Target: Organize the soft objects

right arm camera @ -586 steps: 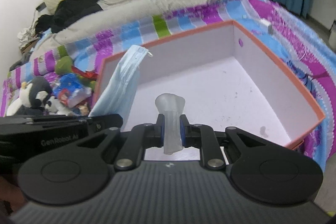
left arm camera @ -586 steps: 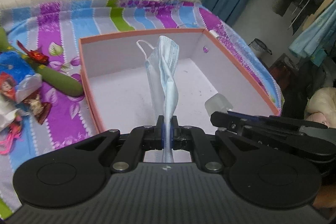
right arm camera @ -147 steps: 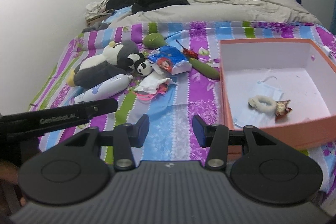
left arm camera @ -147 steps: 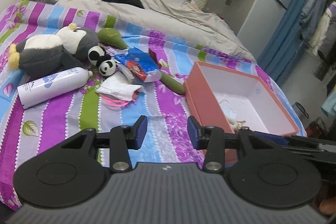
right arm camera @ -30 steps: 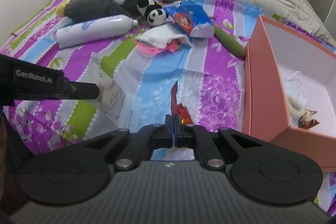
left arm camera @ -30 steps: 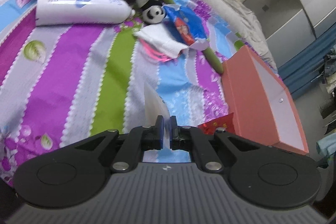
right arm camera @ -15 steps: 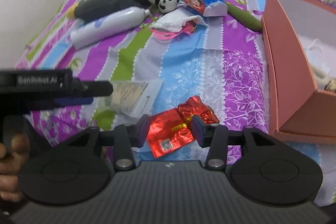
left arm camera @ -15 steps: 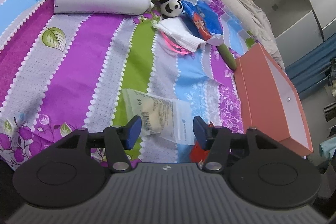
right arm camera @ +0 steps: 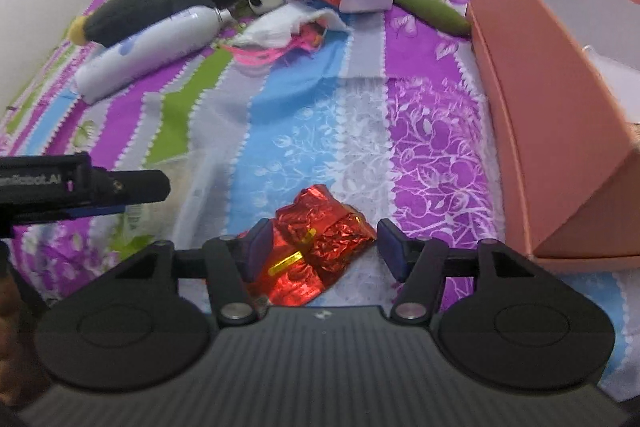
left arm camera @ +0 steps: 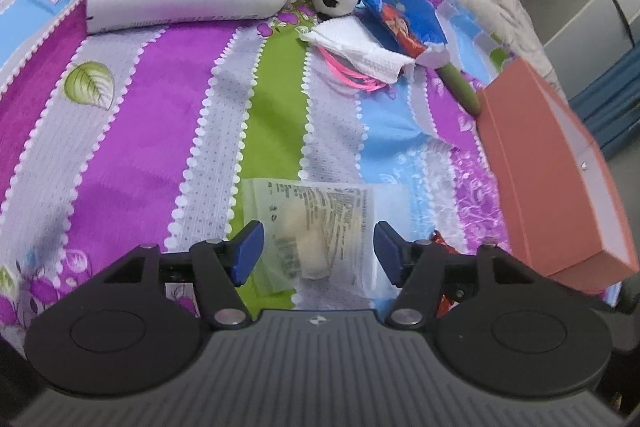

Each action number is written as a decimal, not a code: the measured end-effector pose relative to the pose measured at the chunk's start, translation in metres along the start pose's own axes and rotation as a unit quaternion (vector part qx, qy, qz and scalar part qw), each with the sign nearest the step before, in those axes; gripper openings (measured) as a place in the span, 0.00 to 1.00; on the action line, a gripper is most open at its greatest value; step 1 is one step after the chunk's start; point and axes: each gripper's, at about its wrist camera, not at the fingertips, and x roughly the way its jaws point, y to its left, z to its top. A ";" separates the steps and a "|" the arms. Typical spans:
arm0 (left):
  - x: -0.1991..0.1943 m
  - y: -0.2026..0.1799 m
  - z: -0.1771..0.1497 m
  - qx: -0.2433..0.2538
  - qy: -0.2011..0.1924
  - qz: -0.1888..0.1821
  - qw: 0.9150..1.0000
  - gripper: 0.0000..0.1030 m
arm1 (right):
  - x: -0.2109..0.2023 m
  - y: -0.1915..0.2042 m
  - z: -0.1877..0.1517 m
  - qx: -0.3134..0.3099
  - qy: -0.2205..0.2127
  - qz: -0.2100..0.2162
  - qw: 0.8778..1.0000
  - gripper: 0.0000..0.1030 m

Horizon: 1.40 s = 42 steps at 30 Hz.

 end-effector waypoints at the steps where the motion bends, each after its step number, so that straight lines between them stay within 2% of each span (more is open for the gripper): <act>1: 0.003 -0.001 0.000 0.007 0.000 0.005 1.000 0.65 | 0.004 -0.001 -0.001 0.000 0.002 -0.001 1.000 0.60; 3: 0.007 -0.003 -0.001 0.021 -0.001 0.013 1.000 0.64 | 0.008 0.000 -0.002 -0.005 0.005 0.001 1.000 0.59; 8: 0.012 -0.005 -0.004 0.041 -0.003 0.027 0.999 0.63 | 0.006 0.006 -0.006 -0.021 -0.003 0.001 1.000 0.47; 17: 0.018 -0.018 -0.009 0.074 -0.009 0.037 0.997 0.40 | 0.000 0.008 -0.005 -0.023 -0.004 -0.014 1.000 0.44; 19: 0.018 -0.019 -0.009 0.076 -0.013 0.041 0.996 0.32 | -0.001 0.007 -0.005 -0.022 -0.004 -0.017 1.000 0.44; 25: 0.013 -0.020 -0.008 0.080 -0.020 0.045 0.996 0.21 | -0.005 0.003 -0.004 -0.017 -0.007 -0.024 1.000 0.42; 26: 0.011 -0.020 -0.008 0.080 -0.022 0.046 0.995 0.21 | -0.006 0.003 -0.003 -0.017 -0.008 -0.024 1.000 0.37; 31: -0.001 -0.023 -0.009 0.084 -0.030 0.046 0.995 0.17 | -0.017 0.002 0.000 -0.015 -0.020 -0.023 0.999 0.30; 42: -0.035 -0.023 -0.011 0.079 -0.050 0.043 0.995 0.15 | -0.041 0.003 0.003 -0.016 -0.043 -0.024 0.999 0.27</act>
